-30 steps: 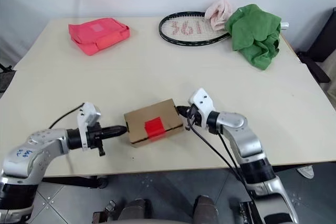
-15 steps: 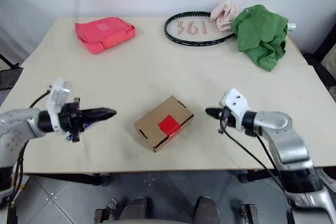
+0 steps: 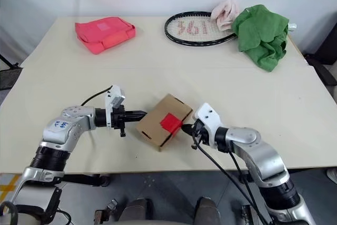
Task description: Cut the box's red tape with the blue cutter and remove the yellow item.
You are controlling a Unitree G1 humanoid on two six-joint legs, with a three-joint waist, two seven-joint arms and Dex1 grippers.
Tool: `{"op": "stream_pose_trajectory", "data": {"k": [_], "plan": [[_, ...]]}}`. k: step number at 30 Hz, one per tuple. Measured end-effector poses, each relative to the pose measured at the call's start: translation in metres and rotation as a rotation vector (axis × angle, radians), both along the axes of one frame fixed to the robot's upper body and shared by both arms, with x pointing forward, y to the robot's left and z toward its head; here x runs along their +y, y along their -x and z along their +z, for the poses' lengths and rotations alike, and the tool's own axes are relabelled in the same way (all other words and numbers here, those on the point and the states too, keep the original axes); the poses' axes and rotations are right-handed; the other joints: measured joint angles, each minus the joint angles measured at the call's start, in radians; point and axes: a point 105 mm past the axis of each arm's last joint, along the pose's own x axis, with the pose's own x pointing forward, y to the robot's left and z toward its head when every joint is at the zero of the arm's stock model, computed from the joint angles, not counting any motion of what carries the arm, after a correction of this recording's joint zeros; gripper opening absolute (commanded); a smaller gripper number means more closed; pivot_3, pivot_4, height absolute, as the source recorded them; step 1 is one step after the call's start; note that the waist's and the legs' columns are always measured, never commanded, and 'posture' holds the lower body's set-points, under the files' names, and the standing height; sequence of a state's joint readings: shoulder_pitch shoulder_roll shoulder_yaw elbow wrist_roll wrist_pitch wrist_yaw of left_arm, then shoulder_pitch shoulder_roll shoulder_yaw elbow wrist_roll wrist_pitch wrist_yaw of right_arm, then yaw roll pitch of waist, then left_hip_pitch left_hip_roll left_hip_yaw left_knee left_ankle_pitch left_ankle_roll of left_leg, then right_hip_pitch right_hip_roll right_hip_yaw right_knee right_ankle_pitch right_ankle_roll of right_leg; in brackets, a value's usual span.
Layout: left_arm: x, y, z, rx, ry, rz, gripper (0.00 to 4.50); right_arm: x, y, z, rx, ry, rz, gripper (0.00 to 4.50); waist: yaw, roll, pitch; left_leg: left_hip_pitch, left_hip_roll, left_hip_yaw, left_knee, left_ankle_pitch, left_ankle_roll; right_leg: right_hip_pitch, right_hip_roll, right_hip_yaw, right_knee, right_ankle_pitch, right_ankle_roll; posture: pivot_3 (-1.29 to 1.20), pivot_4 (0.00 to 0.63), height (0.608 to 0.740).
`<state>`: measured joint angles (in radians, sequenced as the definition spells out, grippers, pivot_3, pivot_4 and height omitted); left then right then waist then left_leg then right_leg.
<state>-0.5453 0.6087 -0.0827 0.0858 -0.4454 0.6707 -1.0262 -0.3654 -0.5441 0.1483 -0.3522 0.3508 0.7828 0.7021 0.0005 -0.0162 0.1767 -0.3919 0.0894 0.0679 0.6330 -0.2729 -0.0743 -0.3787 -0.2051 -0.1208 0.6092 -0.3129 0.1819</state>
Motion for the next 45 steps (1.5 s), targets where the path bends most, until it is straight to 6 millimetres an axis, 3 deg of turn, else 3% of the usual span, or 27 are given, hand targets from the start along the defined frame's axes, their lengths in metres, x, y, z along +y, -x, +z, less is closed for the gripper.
{"op": "stream_pose_trajectory", "data": {"k": [5,16,22,30,38,45], "plan": [[-0.016,0.014,-0.015,0.072,0.036,0.011,0.02,-0.012,-0.019,0.004,-0.011,0.023,-0.022,0.0,0.003,0.0,0.0,0.0,0.0,0.0,0.002,0.0,0.0,0.0,0.0,0.0,0.0,0.0,0.0,0.0,0.15,0.74],[-0.068,0.009,-0.02,0.086,0.179,0.081,0.02,-0.055,-0.053,0.011,-0.079,0.12,-0.043,0.0,0.012,0.0,0.0,-0.001,0.0,0.0,0.004,0.0,0.0,0.001,0.0,0.0,0.0,0.0,0.0,0.0,0.15,0.74],[-0.082,0.014,-0.024,0.113,0.194,0.047,0.02,-0.054,-0.065,0.017,-0.134,0.101,-0.009,0.0,0.004,0.0,0.0,-0.001,0.0,0.0,0.003,0.0,0.0,0.001,0.0,0.0,0.0,0.0,0.0,0.0,0.15,0.74],[-0.075,0.018,-0.027,0.105,0.178,0.07,0.02,-0.038,-0.071,0.022,-0.165,0.056,0.059,0.0,-0.002,0.0,0.0,-0.001,0.0,0.0,0.003,0.0,0.0,0.001,0.0,0.0,-0.001,0.0,0.0,0.0,0.15,0.74],[-0.045,0.025,-0.018,0.033,0.135,0.115,0.02,-0.038,-0.081,0.011,-0.17,0.047,0.05,0.0,-0.004,0.0,0.0,-0.001,0.0,0.0,0.003,0.0,0.0,0.001,0.0,0.0,-0.001,0.0,0.0,0.0,0.15,0.74],[-0.045,0.035,-0.016,0.02,0.159,0.102,0.02,-0.028,-0.083,0.023,-0.287,0.055,0.094,0.0,-0.004,0.001,0.0,0.0,0.0,0.0,0.002,0.0,0.0,0.001,0.0,0.0,-0.001,0.0,0.0,0.0,0.15,0.74]]}}
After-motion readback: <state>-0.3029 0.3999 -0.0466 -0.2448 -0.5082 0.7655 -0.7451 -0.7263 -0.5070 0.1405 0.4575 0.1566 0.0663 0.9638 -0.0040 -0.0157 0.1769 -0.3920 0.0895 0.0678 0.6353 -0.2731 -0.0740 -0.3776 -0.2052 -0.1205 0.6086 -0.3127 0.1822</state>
